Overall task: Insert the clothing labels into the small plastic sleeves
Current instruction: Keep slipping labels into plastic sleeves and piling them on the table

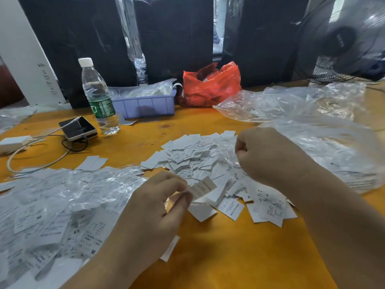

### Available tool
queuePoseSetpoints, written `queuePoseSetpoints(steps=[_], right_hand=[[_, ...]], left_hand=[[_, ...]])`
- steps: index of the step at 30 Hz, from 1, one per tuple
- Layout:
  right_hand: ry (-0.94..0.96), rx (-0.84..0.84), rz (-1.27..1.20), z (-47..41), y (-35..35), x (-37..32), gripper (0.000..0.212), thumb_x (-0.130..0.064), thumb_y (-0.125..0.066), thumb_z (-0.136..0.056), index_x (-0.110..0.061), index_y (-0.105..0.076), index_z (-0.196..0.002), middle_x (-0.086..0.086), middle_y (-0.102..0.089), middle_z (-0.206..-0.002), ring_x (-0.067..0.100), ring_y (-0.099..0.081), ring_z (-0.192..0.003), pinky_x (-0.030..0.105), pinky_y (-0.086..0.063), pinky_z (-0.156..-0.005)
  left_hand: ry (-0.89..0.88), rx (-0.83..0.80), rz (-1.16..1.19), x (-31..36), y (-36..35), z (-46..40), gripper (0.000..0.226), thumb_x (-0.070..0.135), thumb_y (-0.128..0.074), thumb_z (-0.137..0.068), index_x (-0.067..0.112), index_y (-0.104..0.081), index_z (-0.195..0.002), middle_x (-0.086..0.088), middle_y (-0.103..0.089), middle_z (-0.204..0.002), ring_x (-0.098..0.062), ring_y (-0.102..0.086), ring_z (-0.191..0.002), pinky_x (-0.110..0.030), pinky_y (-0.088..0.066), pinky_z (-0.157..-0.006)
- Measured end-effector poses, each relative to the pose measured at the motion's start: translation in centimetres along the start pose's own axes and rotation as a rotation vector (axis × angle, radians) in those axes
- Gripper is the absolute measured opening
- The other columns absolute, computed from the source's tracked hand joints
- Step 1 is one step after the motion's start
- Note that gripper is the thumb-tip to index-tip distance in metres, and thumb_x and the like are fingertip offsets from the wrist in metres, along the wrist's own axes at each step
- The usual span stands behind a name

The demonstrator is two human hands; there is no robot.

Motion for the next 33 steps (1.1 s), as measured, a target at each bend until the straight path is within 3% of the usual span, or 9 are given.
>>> queuePoseSetpoints(steps=[5,10,15,19,24,30,33], right_hand=[[-0.126,-0.153,0.062,-0.2,-1.2,1.1,0.018,-0.001,-0.045,-0.086,-0.009,-0.061,-0.09,0.005,-0.059,-0.085,0.018,-0.055,-0.069,0.027,-0.045,-0.058],[-0.151,-0.237,0.121,-0.5,-1.8,1.7,0.021,0.004,-0.043,-0.083,-0.01,-0.057,-0.076,0.003,-0.053,-0.072,0.015,-0.046,-0.057,0.024,-0.037,-0.048],[-0.173,-0.232,0.204,-0.8,-2.0,2.5,0.017,-0.003,-0.047,-0.081,-0.015,-0.06,-0.083,0.002,-0.058,-0.079,0.019,-0.056,-0.07,0.031,-0.05,-0.065],[-0.232,-0.253,0.227,-1.1,-1.4,3.3,0.006,-0.014,-0.058,-0.077,-0.015,-0.054,-0.073,0.002,-0.057,-0.073,0.019,-0.056,-0.066,0.029,-0.045,-0.06],[-0.282,-0.292,0.259,-1.3,-1.7,3.5,0.025,-0.039,-0.065,-0.079,-0.016,-0.054,-0.081,-0.001,-0.057,-0.083,0.018,-0.056,-0.075,0.031,-0.043,-0.064],[-0.288,-0.281,0.315,-1.2,-2.4,3.7,0.07,-0.061,-0.066,-0.073,-0.02,-0.048,-0.127,0.008,-0.036,-0.132,0.033,-0.038,-0.121,0.04,-0.039,-0.08],[-0.285,-0.358,0.217,-1.2,-2.9,3.8,0.067,-0.064,-0.068,-0.07,-0.019,-0.05,-0.117,0.006,-0.046,-0.125,0.029,-0.052,-0.109,0.039,-0.049,-0.086]], left_hand=[[-0.017,-0.009,0.024,0.2,-0.1,-0.1,0.018,0.038,-0.054,-0.085,0.032,-0.069,-0.08,0.023,-0.062,-0.096,0.001,-0.057,-0.1,-0.008,-0.044,-0.074],[-0.039,0.007,0.02,0.3,0.2,-0.1,0.017,0.038,-0.055,-0.085,0.033,-0.069,-0.079,0.024,-0.062,-0.095,0.003,-0.056,-0.1,-0.01,-0.047,-0.07],[-0.044,0.041,0.01,0.3,0.6,-0.1,0.017,0.036,-0.055,-0.086,0.032,-0.07,-0.078,0.024,-0.061,-0.094,0.004,-0.056,-0.1,-0.009,-0.048,-0.068],[-0.053,0.033,-0.005,0.3,0.6,0.0,0.016,0.035,-0.056,-0.086,0.031,-0.069,-0.079,0.023,-0.062,-0.092,0.0,-0.057,-0.098,-0.012,-0.048,-0.069],[-0.055,0.033,-0.004,0.3,0.8,0.0,0.016,0.037,-0.055,-0.086,0.033,-0.068,-0.078,0.024,-0.063,-0.09,0.0,-0.058,-0.096,-0.015,-0.05,-0.067],[-0.061,0.014,0.002,0.5,0.5,0.1,0.016,0.037,-0.055,-0.086,0.033,-0.068,-0.078,0.025,-0.063,-0.089,0.001,-0.057,-0.097,-0.011,-0.048,-0.065],[-0.061,0.004,0.016,0.6,0.4,0.1,0.015,0.035,-0.056,-0.085,0.033,-0.067,-0.076,0.024,-0.063,-0.087,0.0,-0.058,-0.094,-0.009,-0.046,-0.066]])
Point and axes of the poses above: each hand's wrist, its own z-axis away from the middle knuckle, its own y-axis out of the back of the hand, x = y × z, the point moved 4 cm from there along -z, towards the middle knuckle
